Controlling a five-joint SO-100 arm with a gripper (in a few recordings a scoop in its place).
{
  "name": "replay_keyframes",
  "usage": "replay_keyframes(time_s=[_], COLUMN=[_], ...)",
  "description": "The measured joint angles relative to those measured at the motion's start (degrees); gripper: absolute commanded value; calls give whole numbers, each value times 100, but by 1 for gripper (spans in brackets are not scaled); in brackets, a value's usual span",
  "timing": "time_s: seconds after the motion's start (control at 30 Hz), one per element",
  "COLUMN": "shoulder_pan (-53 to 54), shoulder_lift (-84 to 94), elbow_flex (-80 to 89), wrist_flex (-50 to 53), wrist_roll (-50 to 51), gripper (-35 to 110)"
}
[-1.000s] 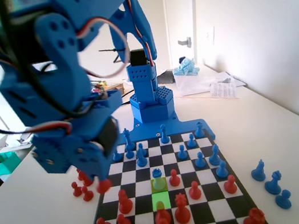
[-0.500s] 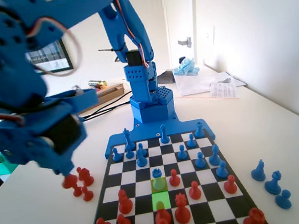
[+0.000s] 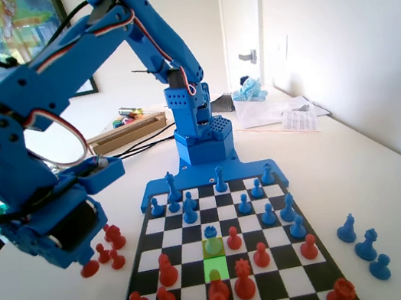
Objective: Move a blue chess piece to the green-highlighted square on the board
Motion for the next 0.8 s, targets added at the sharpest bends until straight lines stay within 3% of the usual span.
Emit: replay_keyframes(time_s=[0.43, 0.8], shoulder_pan=[0, -18], shoulder_lift=[-220, -220], elbow_flex=[299, 413], wrist_flex=[-615, -615], wrist_roll=[-123, -255], gripper=[1, 11])
